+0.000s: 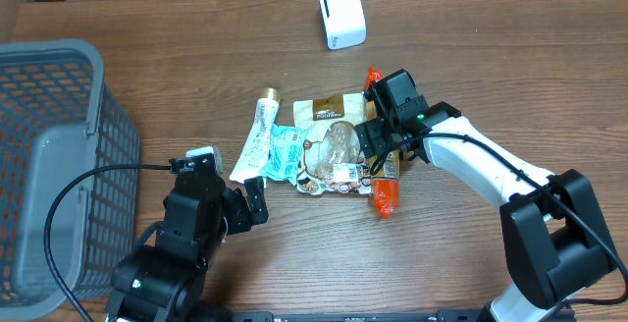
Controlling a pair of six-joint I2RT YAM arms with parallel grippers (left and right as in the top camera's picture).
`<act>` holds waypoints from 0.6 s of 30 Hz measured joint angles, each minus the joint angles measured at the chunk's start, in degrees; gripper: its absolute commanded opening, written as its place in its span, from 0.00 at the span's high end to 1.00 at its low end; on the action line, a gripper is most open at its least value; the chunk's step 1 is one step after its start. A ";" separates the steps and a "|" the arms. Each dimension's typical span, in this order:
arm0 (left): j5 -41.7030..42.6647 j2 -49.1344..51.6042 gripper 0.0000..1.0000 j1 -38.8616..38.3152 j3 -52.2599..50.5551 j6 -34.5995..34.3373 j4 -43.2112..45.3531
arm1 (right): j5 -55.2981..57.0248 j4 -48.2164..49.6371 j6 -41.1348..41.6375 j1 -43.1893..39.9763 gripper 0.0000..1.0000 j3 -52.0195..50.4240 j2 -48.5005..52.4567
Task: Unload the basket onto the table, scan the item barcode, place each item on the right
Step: 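Grasp the spaghetti pack with the right gripper and lift it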
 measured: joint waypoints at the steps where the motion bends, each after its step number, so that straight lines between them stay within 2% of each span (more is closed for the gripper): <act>1: 0.00 0.04 0.00 0.02 0.00 0.00 0.00 | 0.20 -0.26 0.02 -0.07 0.18 0.00 0.00; 8: 0.00 0.04 0.00 0.00 0.00 0.00 0.00 | -2.47 -0.79 0.20 -0.90 0.18 0.00 0.22; 18: 0.00 0.04 0.00 0.00 -0.02 0.00 0.00 | -13.29 -2.69 1.42 -8.44 0.20 0.00 2.29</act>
